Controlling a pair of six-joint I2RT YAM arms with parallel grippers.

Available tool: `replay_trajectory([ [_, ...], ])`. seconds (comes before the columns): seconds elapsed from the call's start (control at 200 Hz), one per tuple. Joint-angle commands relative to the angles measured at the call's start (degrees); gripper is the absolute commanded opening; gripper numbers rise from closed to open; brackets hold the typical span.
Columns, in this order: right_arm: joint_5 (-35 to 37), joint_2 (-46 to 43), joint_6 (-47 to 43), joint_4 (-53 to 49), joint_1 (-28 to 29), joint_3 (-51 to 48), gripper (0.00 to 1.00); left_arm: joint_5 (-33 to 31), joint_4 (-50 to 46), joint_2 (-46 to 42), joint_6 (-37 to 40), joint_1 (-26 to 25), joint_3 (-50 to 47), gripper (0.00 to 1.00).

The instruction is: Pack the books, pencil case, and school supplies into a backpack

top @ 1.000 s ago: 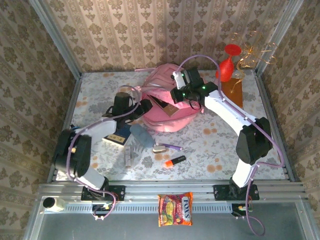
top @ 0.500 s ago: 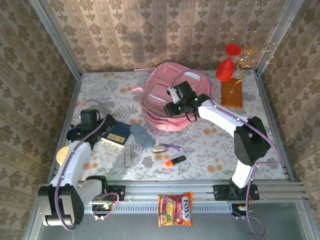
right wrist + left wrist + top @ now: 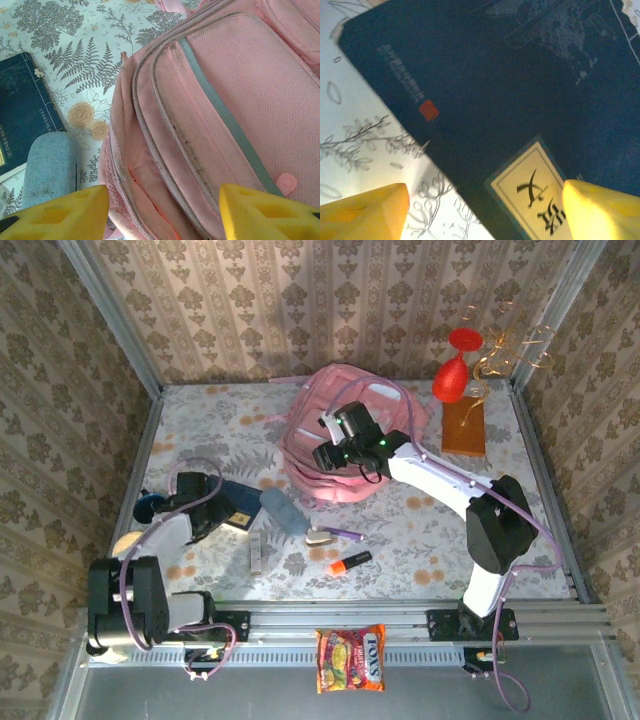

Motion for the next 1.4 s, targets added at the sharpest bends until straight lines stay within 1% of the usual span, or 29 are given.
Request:
replay_trajectory([
  [0.0,0.8,-1.0,0.3,0.9,-0.2,-1.3,0.6,1.7,4.4,2.8,0.6,0.2,2.5,0.73],
  [0.195,0.1,-0.7,1.2,1.0,-0.1,-1.4,0.59,1.9,7.2,8.5,3.3,0.2,6.0,0.58],
  [0.38,-0.5,-0.1,1.7,0.9,-0.1,-0.9,0.59,2.7,9.6,14.3,4.0,-0.2,9.4,0.44],
  [0.63,-0.9,0.4,1.9,0.4,-0.1,-0.4,0.59,-0.8,9.6,19.8,7.1,-0.9,13.8,0.27],
  [0.67,-0.9,0.5,1.9,0.3,-0.1,-0.4,0.59,-1.3,9.8,20.2,7.5,-0.8,13.9,0.23],
  [0.9,-1.1,0.6,1.9,-0.1,-0.1,-0.2,0.59,-0.8,10.7,20.1,7.3,-0.1,14.5,0.08],
  [1.01,-1.0,0.3,1.9,-0.2,-0.1,-0.1,0.59,0.4,12.2,18.4,6.8,0.6,13.9,0.0],
  [1.2,-0.3,-1.1,2.5,-0.1,-0.2,-0.5,0.6,3.2,16.8,8.1,4.4,1.5,10.6,0.0],
  [1.27,-0.5,-1.2,3.1,0.7,-0.2,-0.6,0.6,7.2,19.0,5.5,2.2,2.7,9.8,0.0],
  [1.395,-1.7,-0.7,4.9,1.6,-0.2,-0.4,0.6,14.4,21.6,3.6,-1.1,5.2,9.7,0.0],
])
